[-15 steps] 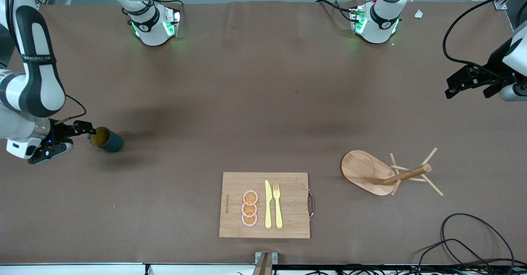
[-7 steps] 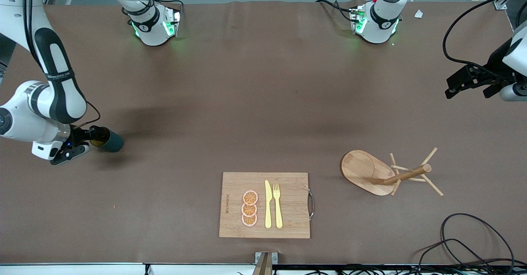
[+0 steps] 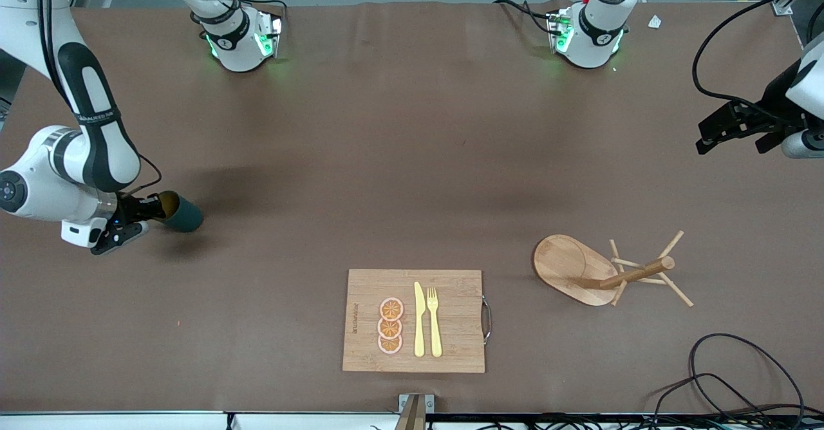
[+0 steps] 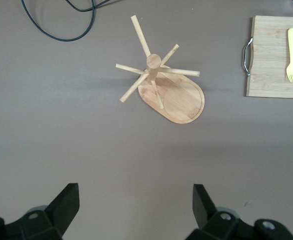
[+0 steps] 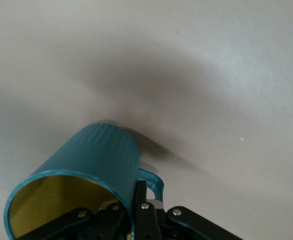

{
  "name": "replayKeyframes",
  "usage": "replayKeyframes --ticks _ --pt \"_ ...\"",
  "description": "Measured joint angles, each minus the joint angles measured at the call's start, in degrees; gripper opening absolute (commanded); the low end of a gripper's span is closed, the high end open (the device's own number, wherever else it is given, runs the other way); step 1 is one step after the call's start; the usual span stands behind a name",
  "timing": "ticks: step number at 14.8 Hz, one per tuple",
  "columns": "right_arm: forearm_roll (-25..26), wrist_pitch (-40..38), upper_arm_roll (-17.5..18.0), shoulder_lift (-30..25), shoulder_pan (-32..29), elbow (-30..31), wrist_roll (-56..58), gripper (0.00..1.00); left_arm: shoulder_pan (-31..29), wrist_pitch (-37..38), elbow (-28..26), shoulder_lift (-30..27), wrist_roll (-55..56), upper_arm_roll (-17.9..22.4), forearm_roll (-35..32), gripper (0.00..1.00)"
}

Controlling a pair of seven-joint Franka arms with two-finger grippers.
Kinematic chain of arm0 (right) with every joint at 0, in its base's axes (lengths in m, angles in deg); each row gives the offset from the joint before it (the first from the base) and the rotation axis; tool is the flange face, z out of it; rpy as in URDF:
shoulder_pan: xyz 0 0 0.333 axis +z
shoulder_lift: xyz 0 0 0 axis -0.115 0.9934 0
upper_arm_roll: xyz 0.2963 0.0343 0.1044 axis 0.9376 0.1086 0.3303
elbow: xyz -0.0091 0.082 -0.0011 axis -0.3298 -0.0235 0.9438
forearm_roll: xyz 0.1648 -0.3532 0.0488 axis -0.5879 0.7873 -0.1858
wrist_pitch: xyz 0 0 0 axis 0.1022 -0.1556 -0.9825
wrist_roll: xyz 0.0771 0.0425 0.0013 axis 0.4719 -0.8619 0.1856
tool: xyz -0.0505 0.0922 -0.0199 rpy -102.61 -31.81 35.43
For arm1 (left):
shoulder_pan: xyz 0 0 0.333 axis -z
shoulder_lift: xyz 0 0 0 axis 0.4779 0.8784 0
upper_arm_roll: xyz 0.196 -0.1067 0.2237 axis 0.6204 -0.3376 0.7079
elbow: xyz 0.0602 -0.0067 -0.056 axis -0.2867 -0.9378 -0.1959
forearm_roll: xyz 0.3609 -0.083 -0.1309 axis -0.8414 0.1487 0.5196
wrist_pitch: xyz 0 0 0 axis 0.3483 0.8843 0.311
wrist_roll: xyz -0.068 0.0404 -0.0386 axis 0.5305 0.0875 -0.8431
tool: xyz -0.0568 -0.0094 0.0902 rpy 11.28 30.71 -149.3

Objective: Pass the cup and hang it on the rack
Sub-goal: 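Grasp the teal mug by its rim with the right gripper, then carry the mug toward table center while the left gripper approaches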

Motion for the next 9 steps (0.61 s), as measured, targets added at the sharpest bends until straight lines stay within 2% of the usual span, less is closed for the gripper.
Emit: replayKeyframes --ticks 4,9 --pt "-0.6 -6.6 0.3 -3.9 7.4 -2.9 -8.9 0.00 0.0 0.0 0.0 0.0 0.0 0.0 0.0 1.00" --pt "-0.7 -9.3 0.9 -7.0 23.4 -3.0 -32.2 0.00 -0.1 0.3 0.0 0.2 0.0 0.1 -2.4 1.00"
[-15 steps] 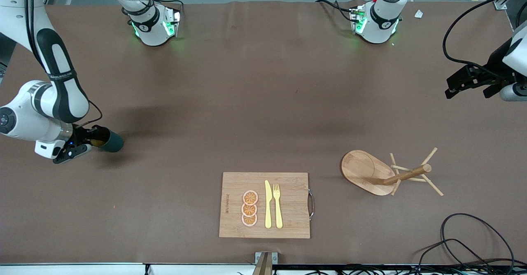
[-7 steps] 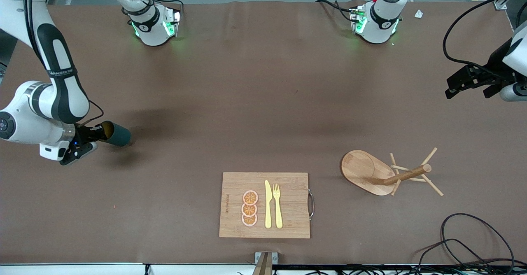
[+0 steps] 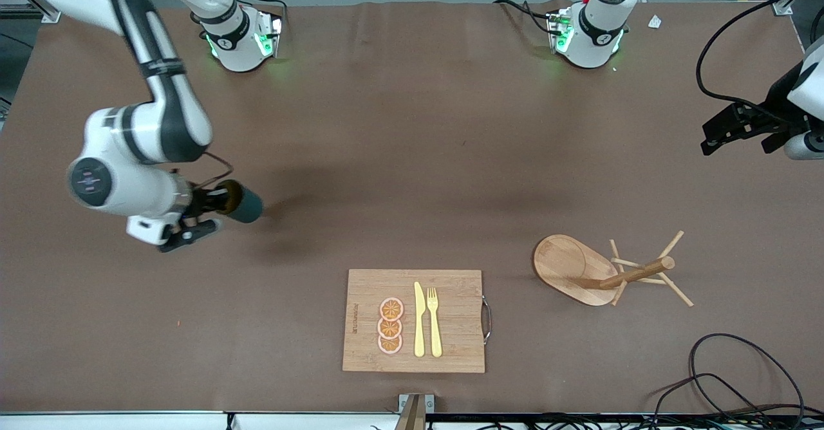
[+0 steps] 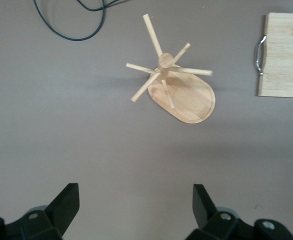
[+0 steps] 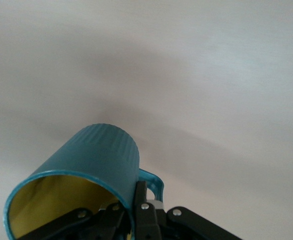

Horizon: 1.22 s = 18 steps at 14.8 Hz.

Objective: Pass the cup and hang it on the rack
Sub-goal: 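Carry the mug toward table center while the left gripper approaches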

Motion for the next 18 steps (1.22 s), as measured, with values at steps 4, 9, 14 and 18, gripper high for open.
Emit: replayKeyframes --ticks 4,9,14,18 --pt "0.0 0.7 0.1 0.1 12.3 -1.2 -18.1 0.00 0.0 0.0 0.0 0.2 0.0 0.0 -0.2 1.00" --pt "0.0 1.1 0.0 4.7 20.8 -7.6 -31.1 0.00 0.2 0.0 0.1 1.1 0.0 -0.2 -0.5 1.00" --pt "0.0 1.8 0.0 14.8 25.9 -16.7 -41.1 0.00 0.4 0.1 0.1 1.5 2.8 -0.5 -0.5 1.00" --pt "0.0 4.8 0.0 19.9 29.0 -20.5 -47.7 0.00 1.5 2.7 0.1 1.6 19.4 -2.5 -0.4 1.00"
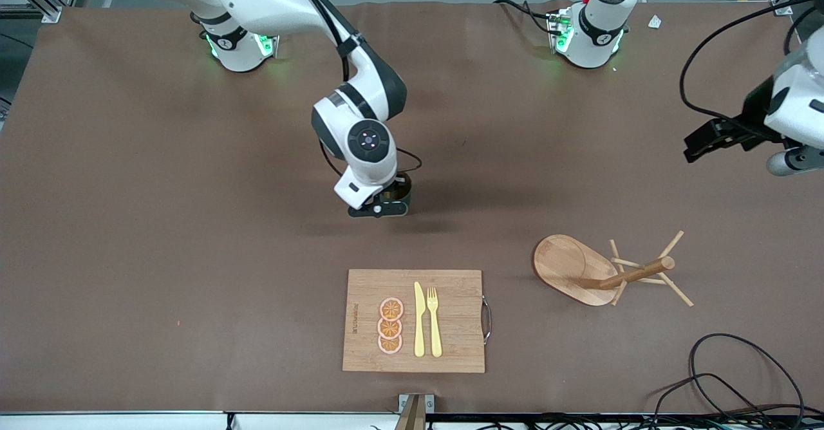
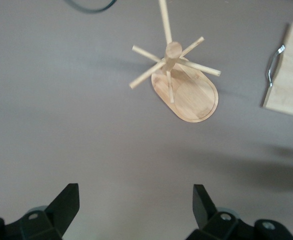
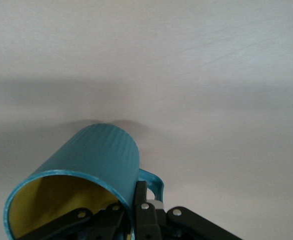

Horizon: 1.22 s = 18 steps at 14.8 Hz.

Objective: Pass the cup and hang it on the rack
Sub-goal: 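Carry the mug toward table center while the left gripper approaches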

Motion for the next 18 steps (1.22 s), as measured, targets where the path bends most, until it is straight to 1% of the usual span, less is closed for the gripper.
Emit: replayKeyframes --ticks 2,4,7,8,9,10,11,15,18 --pt "-0.1 1.1 0.2 1.3 1.2 -0.6 -2.4 0.00 0.7 2.1 0.0 0.0 8.3 -2.6 0.0 1.00" --pt "-1.6 1.4 0.5 1.9 1.6 -0.8 -4.0 0.01 1.1 4.0 0.0 0.1 14.9 -4.4 0.0 1.00" --pt "-6.0 2.0 0.6 1.9 1.6 -1.1 -4.2 0.01 1.1 4.6 0.0 0.2 21.1 -5.2 0.0 1.00" --pt "-6.6 2.0 0.6 1.9 1.6 -1.1 -4.2 0.04 1.1 4.6 0.0 0.2 22.8 -5.4 0.0 1.00" --pt "-6.8 2.0 0.7 1.9 1.7 -1.1 -4.2 0.19 1.0 4.6 0.0 0.2 24.6 -6.0 0.0 1.00" --pt "-6.9 2.0 0.7 1.9 1.9 -1.1 -4.2 0.49 1.1 4.6 0.0 0.2 26.3 -6.7 0.0 1.00" --pt "-6.9 2.0 0.7 1.9 2.1 -1.2 -4.2 0.99 1.1 4.6 0.0 0.2 27.7 -7.6 0.0 1.00" --pt "-6.9 2.1 0.7 1.9 2.3 -1.5 -4.1 1.00 1.1 4.8 0.0 0.5 33.8 -10.8 0.0 1.00" --pt "-6.9 1.4 0.6 1.8 2.3 -3.6 -3.2 1.00 1.3 5.2 0.0 1.1 37.4 -11.9 -0.1 1.00"
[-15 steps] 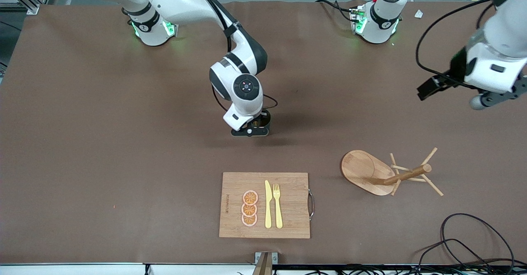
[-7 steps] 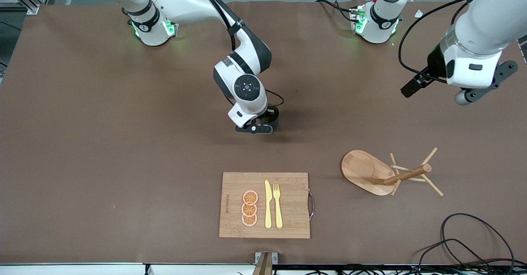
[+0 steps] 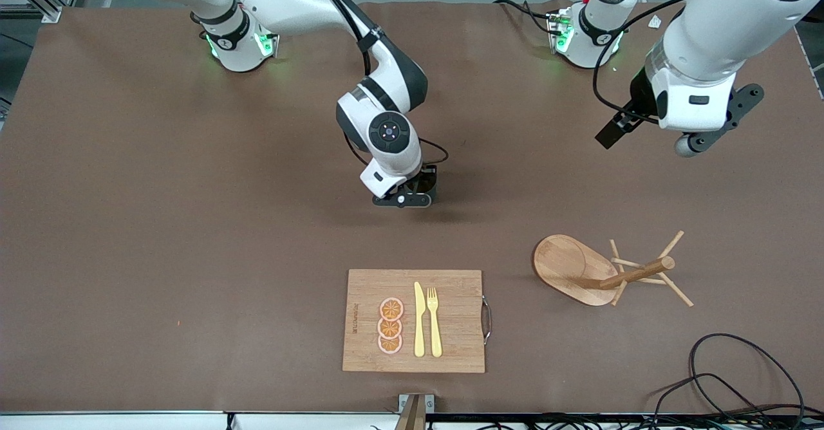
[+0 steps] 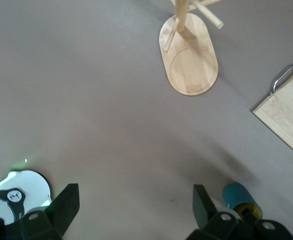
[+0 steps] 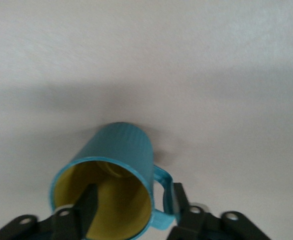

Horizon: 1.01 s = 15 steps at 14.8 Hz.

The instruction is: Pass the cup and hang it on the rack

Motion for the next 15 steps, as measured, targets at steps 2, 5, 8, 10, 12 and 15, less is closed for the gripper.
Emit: replayKeyframes --ticks 2,5,8,10,12,15 --pt "0.0 -2.6 -0.4 -0.9 -0.2 -1.4 0.5 1.00 0.9 0.3 0.0 0.5 2.2 -0.2 -1.1 1.00" --pt "0.0 -9.0 -2.8 -5.1 -2.1 -2.3 0.5 1.00 3.6 0.5 0.0 1.1 7.2 -0.4 -1.6 1.00" --pt "0.4 -17.9 -5.0 -10.1 -8.3 -2.3 6.4 1.00 7.6 0.6 0.0 1.8 14.3 -0.6 -2.5 1.00" --pt "1.6 -21.9 -5.4 -12.9 -13.4 -1.5 11.9 1.00 11.7 0.6 0.0 3.0 19.1 -0.7 -5.1 1.00" --pt "4.6 -22.8 -5.5 -15.6 -17.2 0.7 14.9 1.00 16.8 0.5 0.1 5.5 24.8 -0.7 -8.8 1.00" --pt "8.4 -24.2 -5.6 -20.7 -22.6 4.7 22.5 1.00 25.9 0.1 3.4 13.2 37.1 -0.7 -15.2 1.00"
